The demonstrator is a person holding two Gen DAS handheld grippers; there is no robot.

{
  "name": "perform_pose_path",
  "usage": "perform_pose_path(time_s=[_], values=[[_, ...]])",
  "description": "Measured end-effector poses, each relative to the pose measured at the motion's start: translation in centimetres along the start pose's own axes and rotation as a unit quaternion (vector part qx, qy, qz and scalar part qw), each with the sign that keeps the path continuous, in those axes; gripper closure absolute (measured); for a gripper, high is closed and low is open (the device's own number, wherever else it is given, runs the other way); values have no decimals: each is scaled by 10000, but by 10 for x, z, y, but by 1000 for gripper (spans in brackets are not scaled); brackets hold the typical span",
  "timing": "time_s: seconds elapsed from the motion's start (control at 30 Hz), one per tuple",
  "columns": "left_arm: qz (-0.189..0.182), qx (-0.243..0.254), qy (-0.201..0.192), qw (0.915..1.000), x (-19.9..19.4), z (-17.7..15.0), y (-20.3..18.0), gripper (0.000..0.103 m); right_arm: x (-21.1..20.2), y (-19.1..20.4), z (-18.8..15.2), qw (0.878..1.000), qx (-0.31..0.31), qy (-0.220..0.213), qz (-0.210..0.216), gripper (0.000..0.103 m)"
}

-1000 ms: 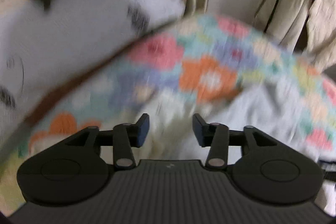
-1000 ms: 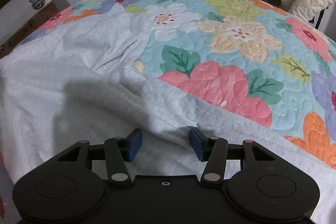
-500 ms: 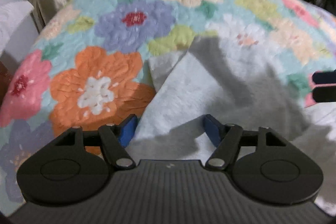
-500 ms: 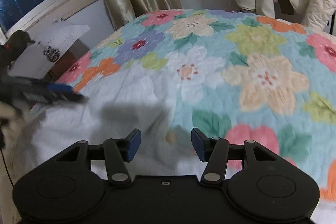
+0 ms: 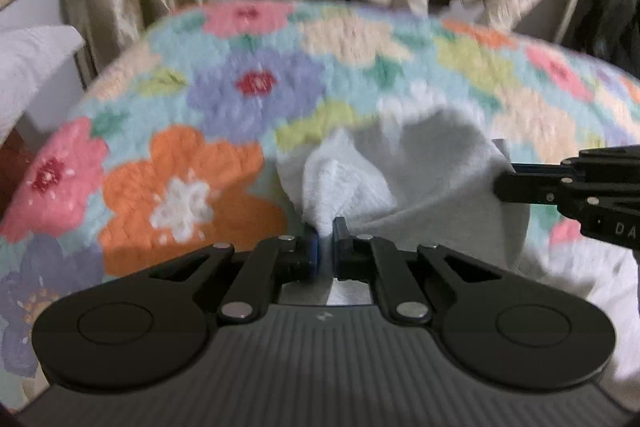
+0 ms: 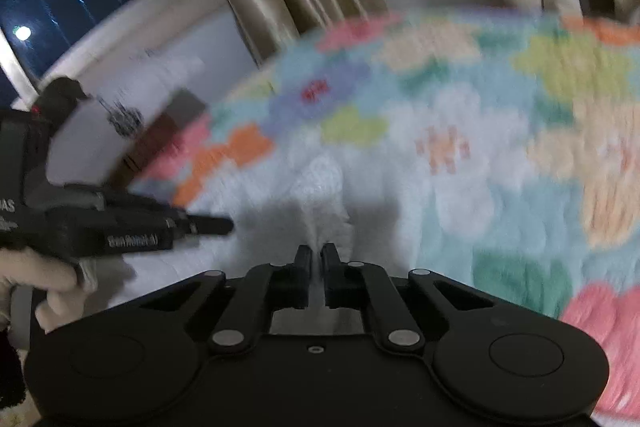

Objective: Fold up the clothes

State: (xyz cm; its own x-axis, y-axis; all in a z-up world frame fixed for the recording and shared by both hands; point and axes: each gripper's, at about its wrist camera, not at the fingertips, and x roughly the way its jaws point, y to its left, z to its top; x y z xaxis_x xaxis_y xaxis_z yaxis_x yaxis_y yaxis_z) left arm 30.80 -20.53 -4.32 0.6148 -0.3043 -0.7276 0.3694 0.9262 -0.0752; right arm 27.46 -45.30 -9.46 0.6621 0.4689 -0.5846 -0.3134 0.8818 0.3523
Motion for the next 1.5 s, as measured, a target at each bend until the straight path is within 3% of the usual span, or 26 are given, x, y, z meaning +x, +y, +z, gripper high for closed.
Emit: perform_pose_path(time_s=[0.1, 0.17, 0.2, 0.27, 0.33, 0.4, 0.5, 0.63, 0.73, 0.87, 0.93, 1.0, 1.13, 1.2, 1.27, 1.33, 1.4, 1.5], values=[[166, -246, -410, 9987, -1, 7, 5, 97, -4, 5, 19, 9992, -299, -266, -84, 97], [472, -430, -555, 9964, 5, 9, 12, 84, -4, 6, 31, 9980, -455, -415, -111, 98], [663, -476, -448, 9957, 11, 8, 16, 64, -4, 7, 38, 9973, -532, -489, -124, 98], [1044, -569, -233, 9926, 23, 5, 23, 60, 2, 3, 46, 9970, -560, -485, -221, 97], [1218, -650, -45, 9904, 20, 0, 30, 60, 27, -16, 43, 9984, -260, -82, -499, 97], [1336, -628, 43, 9890, 4, -7, 33, 56, 40, -34, 37, 9972, 109, 196, -720, 80], [1595, -571, -14, 9855, -42, -23, 28, 47, -3, -48, 21, 9943, 713, -35, -795, 70], [1452, -771, 126, 9863, -102, -55, 24, 40, -79, -34, -9, 9945, 747, -265, -679, 63], [1078, -892, 614, 9883, -127, -81, 19, 40, -120, -22, -43, 9960, 491, 82, -742, 59], [571, -995, 1094, 9874, -137, -101, 4, 40, -161, -37, -90, 9842, 509, 872, -1453, 58], [286, -1017, 1201, 9871, -134, -105, -7, 40, -182, -44, -113, 9741, 516, 1264, -1802, 58], [-44, -730, 1077, 9915, -127, -100, -29, 40, -202, -51, -137, 9612, 521, 1652, -2147, 58], [-933, -261, 790, 9922, -109, -85, -79, 40, -255, -58, -149, 9363, 932, 1636, -2965, 58], [-1503, -461, 912, 9833, -92, -85, -99, 40, -283, -58, -153, 9240, 1358, 1546, -3223, 57], [-2032, -1041, 1294, 9649, -68, -91, -113, 42, -314, -58, -166, 9152, 2265, 1309, -3066, 56], [-2372, -1294, 1523, 9507, -53, -96, -127, 42, -336, -64, -197, 8852, 3497, 1120, -2856, 51], [-2498, -1106, 1541, 9495, -49, -100, -142, 42, -351, -71, -229, 8442, 4575, 959, -2623, 51], [-2499, -686, 1542, 9534, -45, -106, -159, 42, -358, -80, -261, 8061, 5444, 318, -2296, 50]])
